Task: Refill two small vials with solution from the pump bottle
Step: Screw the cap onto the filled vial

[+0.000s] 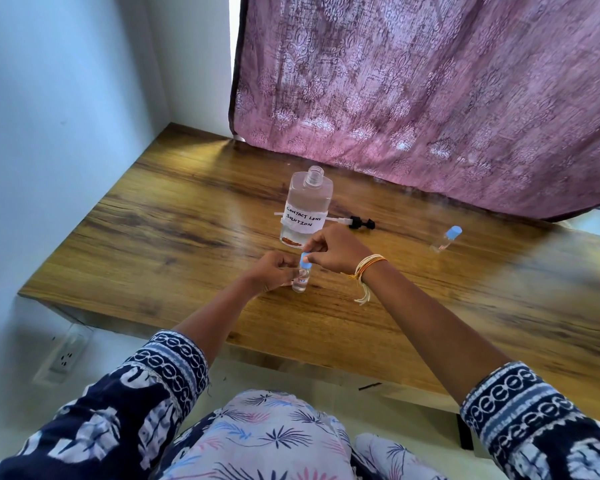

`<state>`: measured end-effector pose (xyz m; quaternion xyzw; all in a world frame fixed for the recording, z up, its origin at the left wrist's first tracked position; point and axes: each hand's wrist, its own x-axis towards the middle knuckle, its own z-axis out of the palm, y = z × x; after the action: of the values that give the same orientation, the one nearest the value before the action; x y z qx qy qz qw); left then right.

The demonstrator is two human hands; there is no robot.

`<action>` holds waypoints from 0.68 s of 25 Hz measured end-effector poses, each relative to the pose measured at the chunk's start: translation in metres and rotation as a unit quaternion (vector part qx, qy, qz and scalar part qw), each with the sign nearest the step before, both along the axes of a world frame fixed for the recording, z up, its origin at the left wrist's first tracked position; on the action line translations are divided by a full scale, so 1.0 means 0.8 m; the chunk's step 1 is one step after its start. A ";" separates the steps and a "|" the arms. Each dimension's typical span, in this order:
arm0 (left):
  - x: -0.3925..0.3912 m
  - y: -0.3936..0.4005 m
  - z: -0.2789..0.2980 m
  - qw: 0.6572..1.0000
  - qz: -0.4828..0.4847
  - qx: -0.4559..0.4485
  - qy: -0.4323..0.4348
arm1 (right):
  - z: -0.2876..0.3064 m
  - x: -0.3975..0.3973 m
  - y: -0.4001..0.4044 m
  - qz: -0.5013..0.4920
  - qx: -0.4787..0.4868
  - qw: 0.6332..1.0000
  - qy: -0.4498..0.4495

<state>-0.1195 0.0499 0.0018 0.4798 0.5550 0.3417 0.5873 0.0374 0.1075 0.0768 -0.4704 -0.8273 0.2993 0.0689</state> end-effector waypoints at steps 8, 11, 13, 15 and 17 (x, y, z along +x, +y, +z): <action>0.003 -0.003 0.011 1.000 -0.002 -0.007 -0.010 | -0.002 -0.001 0.004 0.018 -0.063 0.998 -0.006; 0.003 -0.001 0.009 1.000 0.002 -0.007 0.000 | -0.002 0.000 0.005 0.007 -0.073 0.997 0.013; 0.002 -0.001 0.005 1.000 0.003 -0.009 0.004 | -0.006 -0.002 0.004 -0.019 -0.031 0.999 0.013; 0.001 -0.001 0.003 1.000 0.004 -0.004 0.009 | -0.010 -0.003 0.000 -0.047 0.019 0.999 0.008; 0.002 -0.002 0.005 1.000 0.005 0.001 0.006 | -0.013 -0.005 -0.002 -0.046 0.021 0.999 0.000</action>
<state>-0.1181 0.0482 0.0062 0.4795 0.5603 0.3422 0.5823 0.0335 0.1057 0.0667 -0.5066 -0.8107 0.2783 0.0928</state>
